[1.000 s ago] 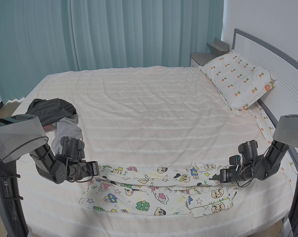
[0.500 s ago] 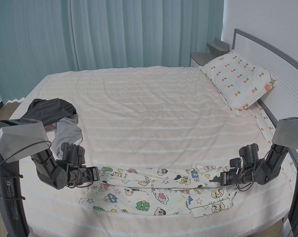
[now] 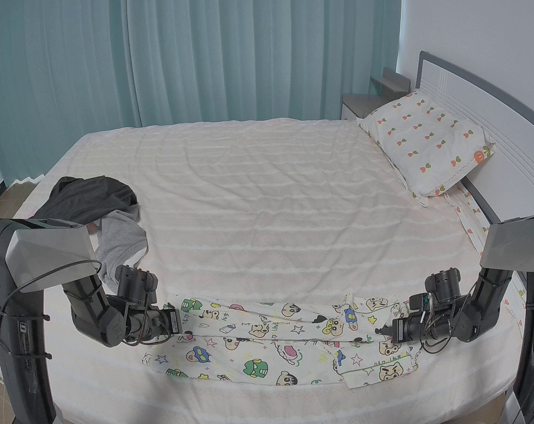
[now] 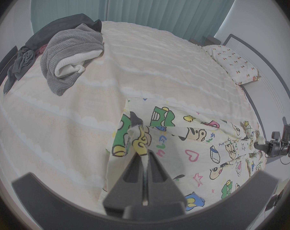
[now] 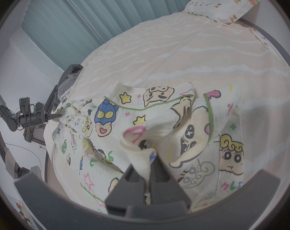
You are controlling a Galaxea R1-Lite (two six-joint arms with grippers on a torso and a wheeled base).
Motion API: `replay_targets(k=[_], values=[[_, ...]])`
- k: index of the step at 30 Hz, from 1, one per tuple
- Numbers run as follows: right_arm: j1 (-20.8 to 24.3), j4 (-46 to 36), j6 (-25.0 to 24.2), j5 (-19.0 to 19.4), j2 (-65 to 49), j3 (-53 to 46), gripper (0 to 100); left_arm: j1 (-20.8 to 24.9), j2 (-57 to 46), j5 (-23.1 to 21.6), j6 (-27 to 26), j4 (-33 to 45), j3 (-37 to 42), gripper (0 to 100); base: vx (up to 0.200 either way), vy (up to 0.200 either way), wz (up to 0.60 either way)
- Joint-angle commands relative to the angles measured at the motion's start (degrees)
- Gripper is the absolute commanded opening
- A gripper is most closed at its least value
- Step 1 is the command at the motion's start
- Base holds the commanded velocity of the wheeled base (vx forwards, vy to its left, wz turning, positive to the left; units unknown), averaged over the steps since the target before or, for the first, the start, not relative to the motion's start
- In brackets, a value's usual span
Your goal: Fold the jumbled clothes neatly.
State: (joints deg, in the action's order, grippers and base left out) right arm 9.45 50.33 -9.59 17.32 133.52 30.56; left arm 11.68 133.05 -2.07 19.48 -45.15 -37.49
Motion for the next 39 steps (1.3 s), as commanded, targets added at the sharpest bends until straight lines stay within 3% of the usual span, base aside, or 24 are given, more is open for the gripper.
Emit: replay_targets(k=[1,17,18,19,28,33,36,39], values=[[0.0,0.0,0.0,0.0,-0.1,-0.8,0,-0.1,0.9,0.1,0.0,-0.6,0.0,0,0.0,0.0,0.0],[0.2,0.0,0.0,0.0,-1.2,-2.6,0,0.0,1.7,0.1,0.1,-3.1,1.1,0,0.0,0.0,0.0],[0.2,0.0,0.0,0.0,-1.2,-2.6,0,0.0,1.7,0.1,0.1,-3.1,1.1,100,0.0,0.0,0.0],[0.1,0.0,0.0,0.0,-1.1,-2.5,100,0.0,1.5,0.1,0.1,-3.1,1.5,100,0.0,0.0,0.0],[-0.6,0.0,-0.2,0.0,-3.7,-4.2,100,-0.3,-0.3,0.1,0.1,-3.2,2.5,100,0.0,0.0,0.0],[-3.2,0.0,-0.3,0.0,-7.8,-6.3,100,-1.6,-3.6,0.1,0.5,-3.2,4.1,100,0.0,0.0,0.0],[-4.3,0.0,-0.5,0.1,-9.9,-7.1,100,-2.0,-5.3,-0.3,1.5,-3.2,4.8,100,0.0,0.0,0.0],[-6.0,0.1,-2.6,0.0,-13.4,-7.1,100,-3.6,-8.3,-1.7,6.5,-3.2,5.1,100,0.0,0.0,0.0]])
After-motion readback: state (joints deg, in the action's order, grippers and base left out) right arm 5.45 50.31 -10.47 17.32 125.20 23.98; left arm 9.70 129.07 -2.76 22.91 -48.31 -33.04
